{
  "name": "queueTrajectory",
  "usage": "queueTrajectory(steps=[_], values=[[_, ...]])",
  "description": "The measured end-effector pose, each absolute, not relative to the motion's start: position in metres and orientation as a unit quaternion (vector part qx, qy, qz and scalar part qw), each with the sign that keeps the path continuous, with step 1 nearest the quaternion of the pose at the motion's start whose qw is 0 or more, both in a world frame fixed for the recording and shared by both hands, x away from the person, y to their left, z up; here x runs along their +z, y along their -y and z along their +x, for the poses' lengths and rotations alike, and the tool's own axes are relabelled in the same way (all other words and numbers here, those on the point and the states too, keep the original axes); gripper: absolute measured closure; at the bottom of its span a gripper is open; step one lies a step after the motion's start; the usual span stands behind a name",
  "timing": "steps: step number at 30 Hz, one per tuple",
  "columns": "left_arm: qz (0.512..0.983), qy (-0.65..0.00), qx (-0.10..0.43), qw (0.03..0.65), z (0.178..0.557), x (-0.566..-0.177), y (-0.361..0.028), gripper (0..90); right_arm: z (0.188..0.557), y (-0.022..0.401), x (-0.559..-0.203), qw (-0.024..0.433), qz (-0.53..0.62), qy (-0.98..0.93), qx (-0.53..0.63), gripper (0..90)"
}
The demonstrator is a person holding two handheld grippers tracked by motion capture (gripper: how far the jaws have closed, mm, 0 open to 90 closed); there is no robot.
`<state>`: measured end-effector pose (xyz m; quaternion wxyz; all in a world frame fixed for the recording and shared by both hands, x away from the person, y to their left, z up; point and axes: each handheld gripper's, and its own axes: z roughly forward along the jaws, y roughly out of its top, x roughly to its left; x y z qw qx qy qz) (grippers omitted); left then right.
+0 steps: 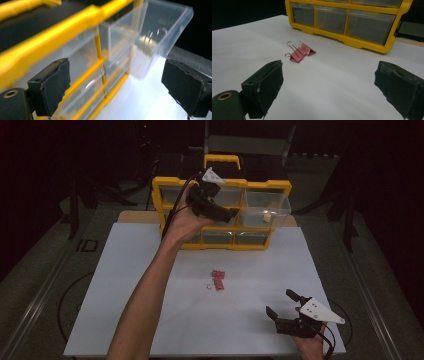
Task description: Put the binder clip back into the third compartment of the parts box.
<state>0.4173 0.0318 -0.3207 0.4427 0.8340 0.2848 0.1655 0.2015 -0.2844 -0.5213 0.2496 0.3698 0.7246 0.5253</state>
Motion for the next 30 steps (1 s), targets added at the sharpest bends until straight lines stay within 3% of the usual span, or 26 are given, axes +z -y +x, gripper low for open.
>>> queueTrajectory(steps=[30], values=[[0.865, -0.274, 0.130, 0.399, 0.374, -0.435, -0.049, 15.8, 0.200, 0.282, -0.522, 0.247, 0.368, -0.728, 0.522, 7.9]])
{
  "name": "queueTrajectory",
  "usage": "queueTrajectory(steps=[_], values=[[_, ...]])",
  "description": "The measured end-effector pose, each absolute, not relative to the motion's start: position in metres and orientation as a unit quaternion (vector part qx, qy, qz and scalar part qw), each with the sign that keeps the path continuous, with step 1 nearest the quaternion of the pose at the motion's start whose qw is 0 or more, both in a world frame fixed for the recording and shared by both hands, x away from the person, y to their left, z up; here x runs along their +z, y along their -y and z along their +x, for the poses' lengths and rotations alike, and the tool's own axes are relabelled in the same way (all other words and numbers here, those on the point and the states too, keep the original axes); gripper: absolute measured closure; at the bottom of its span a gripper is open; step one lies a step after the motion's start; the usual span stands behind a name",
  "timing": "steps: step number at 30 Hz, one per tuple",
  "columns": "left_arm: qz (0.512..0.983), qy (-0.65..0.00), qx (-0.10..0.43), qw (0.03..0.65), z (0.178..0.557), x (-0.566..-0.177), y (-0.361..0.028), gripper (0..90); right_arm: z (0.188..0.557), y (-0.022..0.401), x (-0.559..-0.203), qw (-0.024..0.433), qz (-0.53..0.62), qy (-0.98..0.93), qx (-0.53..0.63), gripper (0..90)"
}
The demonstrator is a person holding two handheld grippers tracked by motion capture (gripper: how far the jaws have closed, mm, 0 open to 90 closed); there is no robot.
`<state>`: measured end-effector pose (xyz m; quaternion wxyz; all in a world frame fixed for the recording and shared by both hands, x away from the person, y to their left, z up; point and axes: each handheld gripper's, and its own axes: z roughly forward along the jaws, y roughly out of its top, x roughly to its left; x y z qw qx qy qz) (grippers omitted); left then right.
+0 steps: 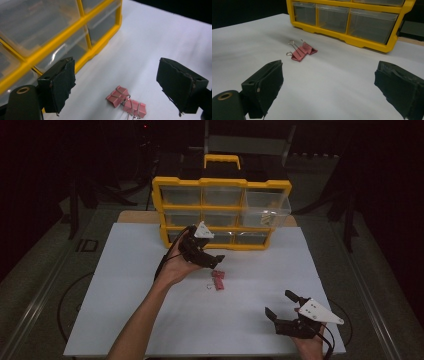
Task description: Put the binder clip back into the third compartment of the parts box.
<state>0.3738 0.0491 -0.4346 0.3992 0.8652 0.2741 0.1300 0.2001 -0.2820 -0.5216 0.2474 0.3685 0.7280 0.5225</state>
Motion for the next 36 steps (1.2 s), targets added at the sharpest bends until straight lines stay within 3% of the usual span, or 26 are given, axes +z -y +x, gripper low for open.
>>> queueTrajectory(steps=[20, 28, 36], values=[[0.887, -0.275, 0.086, 0.360, 0.378, -0.501, -0.040, 22.9, 0.200, 0.283, -0.522, 0.246, 0.370, -0.728, 0.523, 8.0], [0.901, -0.264, 0.087, 0.333, 0.376, -0.517, -0.034, 32.7, 0.200, 0.283, -0.522, 0.246, 0.370, -0.727, 0.523, 8.0], [0.918, -0.244, 0.097, 0.298, 0.376, -0.529, -0.023, 52.9, 0.200, 0.284, -0.521, 0.247, 0.371, -0.726, 0.523, 8.0]])
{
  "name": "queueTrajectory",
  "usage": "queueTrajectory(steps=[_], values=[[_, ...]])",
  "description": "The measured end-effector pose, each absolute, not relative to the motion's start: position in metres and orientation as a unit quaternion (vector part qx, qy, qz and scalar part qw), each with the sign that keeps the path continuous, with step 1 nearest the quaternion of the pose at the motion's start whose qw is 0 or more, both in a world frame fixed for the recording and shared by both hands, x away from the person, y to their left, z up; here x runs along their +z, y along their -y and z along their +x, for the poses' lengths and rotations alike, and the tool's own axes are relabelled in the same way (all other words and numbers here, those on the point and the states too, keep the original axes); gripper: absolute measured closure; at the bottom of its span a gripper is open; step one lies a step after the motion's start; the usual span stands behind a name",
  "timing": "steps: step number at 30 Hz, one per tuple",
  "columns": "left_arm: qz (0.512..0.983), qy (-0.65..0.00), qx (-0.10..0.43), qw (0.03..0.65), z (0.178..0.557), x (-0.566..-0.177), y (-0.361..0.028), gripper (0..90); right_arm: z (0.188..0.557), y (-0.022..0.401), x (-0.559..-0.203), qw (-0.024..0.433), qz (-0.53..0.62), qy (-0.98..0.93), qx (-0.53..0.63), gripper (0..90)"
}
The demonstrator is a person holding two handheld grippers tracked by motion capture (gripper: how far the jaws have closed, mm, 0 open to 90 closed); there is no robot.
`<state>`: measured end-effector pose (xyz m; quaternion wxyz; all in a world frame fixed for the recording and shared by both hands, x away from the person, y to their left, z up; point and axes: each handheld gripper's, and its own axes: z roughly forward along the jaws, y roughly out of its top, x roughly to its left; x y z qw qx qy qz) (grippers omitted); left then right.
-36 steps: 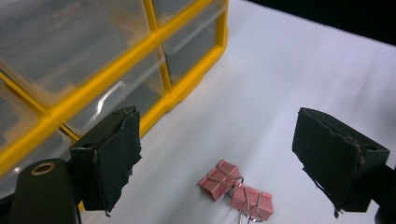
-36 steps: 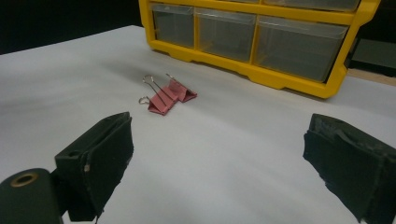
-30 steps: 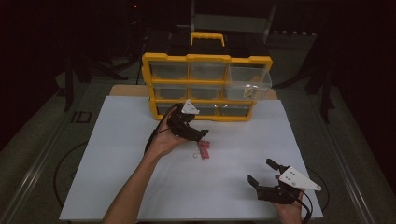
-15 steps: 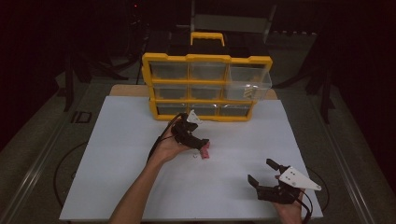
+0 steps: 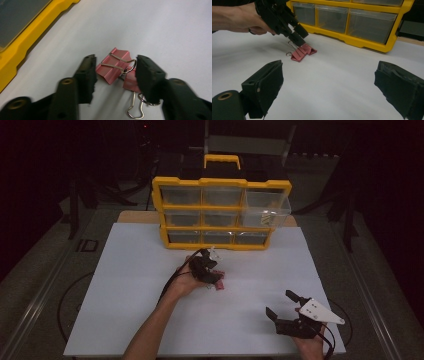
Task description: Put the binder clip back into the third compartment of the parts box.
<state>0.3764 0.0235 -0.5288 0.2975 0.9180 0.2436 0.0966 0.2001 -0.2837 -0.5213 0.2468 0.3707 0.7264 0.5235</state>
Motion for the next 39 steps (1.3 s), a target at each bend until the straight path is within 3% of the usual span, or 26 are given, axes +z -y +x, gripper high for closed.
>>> queueTrajectory(steps=[14, 24, 29, 31, 33, 34, 39], values=[[0.902, -0.274, 0.111, 0.314, 0.387, -0.524, -0.035, 90.0, 0.201, 0.284, -0.522, 0.246, 0.370, -0.728, 0.522, 8.1], [0.893, -0.288, 0.128, 0.322, 0.391, -0.519, -0.037, 89.6, 0.201, 0.283, -0.522, 0.246, 0.371, -0.729, 0.520, 8.1], [0.891, -0.286, 0.132, 0.326, 0.393, -0.518, -0.029, 75.1, 0.201, 0.283, -0.522, 0.246, 0.371, -0.729, 0.519, 8.1], [0.891, -0.286, 0.134, 0.325, 0.394, -0.518, -0.024, 63.1, 0.201, 0.283, -0.522, 0.246, 0.371, -0.730, 0.520, 8.1], [0.890, -0.289, 0.137, 0.325, 0.394, -0.518, -0.020, 61.1, 0.201, 0.284, -0.522, 0.246, 0.370, -0.730, 0.520, 8.1], [0.891, -0.288, 0.138, 0.323, 0.395, -0.519, -0.018, 55.0, 0.201, 0.284, -0.522, 0.246, 0.370, -0.730, 0.520, 8.1], [0.894, -0.289, 0.141, 0.312, 0.398, -0.524, -0.011, 55.1, 0.201, 0.284, -0.522, 0.247, 0.370, -0.729, 0.520, 8.1]])
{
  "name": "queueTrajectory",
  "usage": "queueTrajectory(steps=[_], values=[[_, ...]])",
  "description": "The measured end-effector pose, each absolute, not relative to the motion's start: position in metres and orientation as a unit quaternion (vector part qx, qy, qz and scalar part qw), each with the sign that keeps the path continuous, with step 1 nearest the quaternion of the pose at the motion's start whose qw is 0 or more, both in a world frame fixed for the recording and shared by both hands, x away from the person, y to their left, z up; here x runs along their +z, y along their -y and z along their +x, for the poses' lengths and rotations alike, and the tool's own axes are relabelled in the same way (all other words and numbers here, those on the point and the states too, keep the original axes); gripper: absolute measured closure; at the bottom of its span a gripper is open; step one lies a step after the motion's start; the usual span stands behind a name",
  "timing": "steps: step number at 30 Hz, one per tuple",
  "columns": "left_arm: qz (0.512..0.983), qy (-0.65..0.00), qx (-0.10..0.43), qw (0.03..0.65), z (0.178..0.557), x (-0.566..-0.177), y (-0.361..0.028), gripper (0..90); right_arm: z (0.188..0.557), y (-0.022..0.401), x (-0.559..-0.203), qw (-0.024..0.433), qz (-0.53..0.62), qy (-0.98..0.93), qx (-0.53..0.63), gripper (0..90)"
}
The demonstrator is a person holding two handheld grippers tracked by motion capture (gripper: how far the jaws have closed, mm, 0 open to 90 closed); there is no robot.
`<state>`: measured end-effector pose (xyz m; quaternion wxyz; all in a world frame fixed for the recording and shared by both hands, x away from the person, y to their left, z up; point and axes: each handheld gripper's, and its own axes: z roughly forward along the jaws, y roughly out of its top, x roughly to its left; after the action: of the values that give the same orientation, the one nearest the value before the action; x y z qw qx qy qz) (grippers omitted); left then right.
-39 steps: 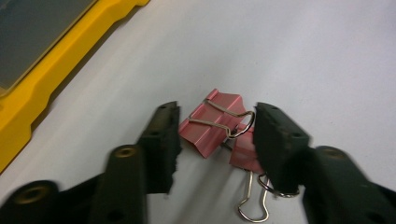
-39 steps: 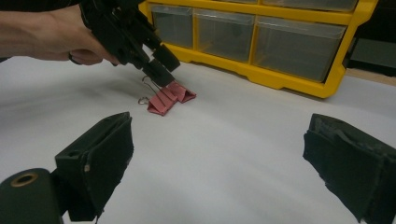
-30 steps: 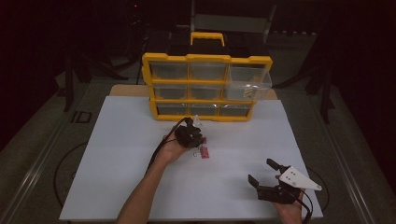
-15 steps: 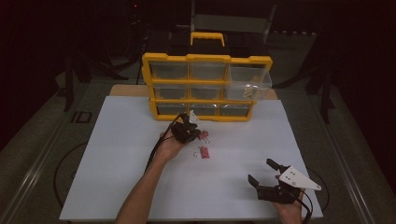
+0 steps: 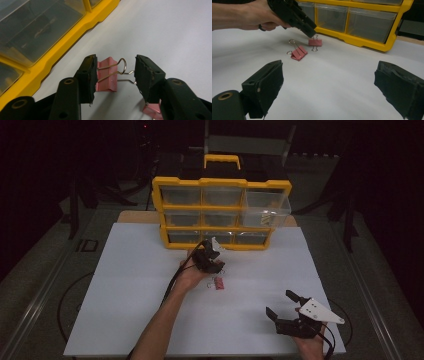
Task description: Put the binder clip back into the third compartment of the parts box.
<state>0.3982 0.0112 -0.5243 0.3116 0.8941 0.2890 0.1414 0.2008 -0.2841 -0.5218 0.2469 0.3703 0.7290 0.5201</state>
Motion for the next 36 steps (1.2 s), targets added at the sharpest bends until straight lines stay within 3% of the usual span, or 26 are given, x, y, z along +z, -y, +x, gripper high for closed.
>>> queueTrajectory(steps=[5, 13, 36], values=[[0.903, -0.283, 0.146, 0.289, 0.400, -0.531, -0.004, 62.4, 0.201, 0.284, -0.522, 0.247, 0.370, -0.729, 0.520, 8.1], [0.897, -0.295, 0.153, 0.293, 0.403, -0.523, -0.014, 89.0, 0.201, 0.285, -0.522, 0.247, 0.370, -0.729, 0.521, 8.1], [0.859, -0.328, 0.147, 0.365, 0.400, -0.459, -0.067, 89.8, 0.204, 0.281, -0.522, 0.238, 0.367, -0.720, 0.538, 8.1]])
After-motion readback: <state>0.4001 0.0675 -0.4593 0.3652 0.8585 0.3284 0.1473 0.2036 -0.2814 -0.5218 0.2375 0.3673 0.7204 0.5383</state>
